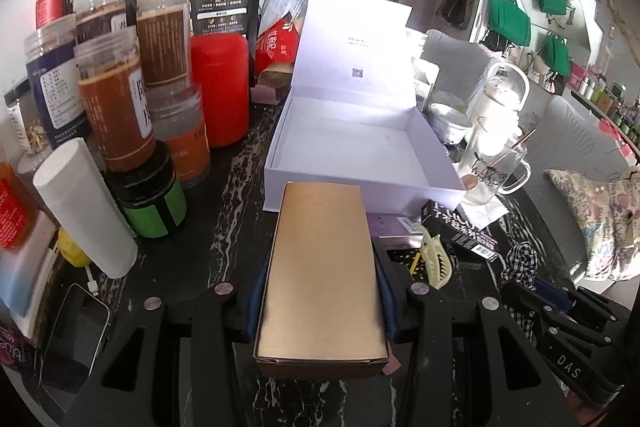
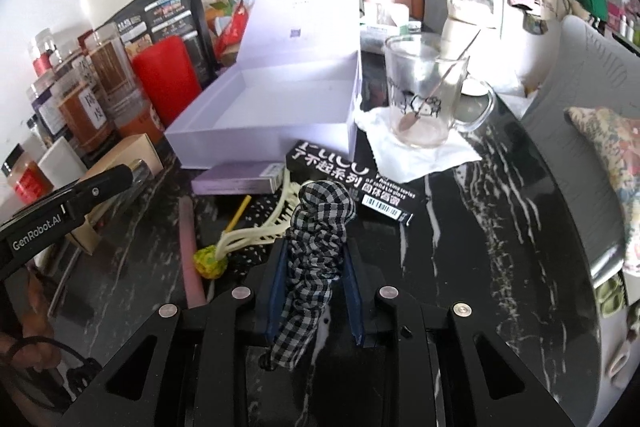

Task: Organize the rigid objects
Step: 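Carry the gold box and scrunchie over the open white box with both tools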

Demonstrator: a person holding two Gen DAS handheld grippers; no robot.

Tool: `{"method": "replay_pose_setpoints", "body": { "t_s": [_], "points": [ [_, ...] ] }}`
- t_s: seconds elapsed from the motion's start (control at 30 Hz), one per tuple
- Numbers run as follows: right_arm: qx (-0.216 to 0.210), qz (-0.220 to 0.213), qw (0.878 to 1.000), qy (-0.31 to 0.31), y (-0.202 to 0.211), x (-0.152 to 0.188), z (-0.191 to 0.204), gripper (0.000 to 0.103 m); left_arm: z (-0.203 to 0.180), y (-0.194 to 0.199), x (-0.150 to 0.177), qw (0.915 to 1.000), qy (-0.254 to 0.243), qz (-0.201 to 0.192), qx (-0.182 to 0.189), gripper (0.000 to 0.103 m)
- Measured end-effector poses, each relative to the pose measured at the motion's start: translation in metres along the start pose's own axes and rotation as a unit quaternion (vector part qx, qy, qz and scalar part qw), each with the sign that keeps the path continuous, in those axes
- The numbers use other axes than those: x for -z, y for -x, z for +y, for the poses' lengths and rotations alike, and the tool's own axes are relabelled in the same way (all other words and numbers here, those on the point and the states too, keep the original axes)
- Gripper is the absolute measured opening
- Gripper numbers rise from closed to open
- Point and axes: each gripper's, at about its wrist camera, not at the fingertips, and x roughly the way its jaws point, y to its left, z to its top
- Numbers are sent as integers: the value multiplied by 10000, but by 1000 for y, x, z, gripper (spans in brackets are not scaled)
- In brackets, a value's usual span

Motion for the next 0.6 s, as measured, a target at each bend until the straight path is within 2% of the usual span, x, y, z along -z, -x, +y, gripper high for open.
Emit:
{"method": "replay_pose_setpoints", "body": {
  "t_s": [0.23, 0.6],
  "points": [
    [-27, -76, 10000, 31, 12, -12, 6, 26, -3, 10, -21, 9998, -69, -157, 67, 44],
    [-67, -264, 9995, 130, 15, -53, 16, 26, -11, 2, -68, 9991, -198, -309, 191, 44]
  ]
}}
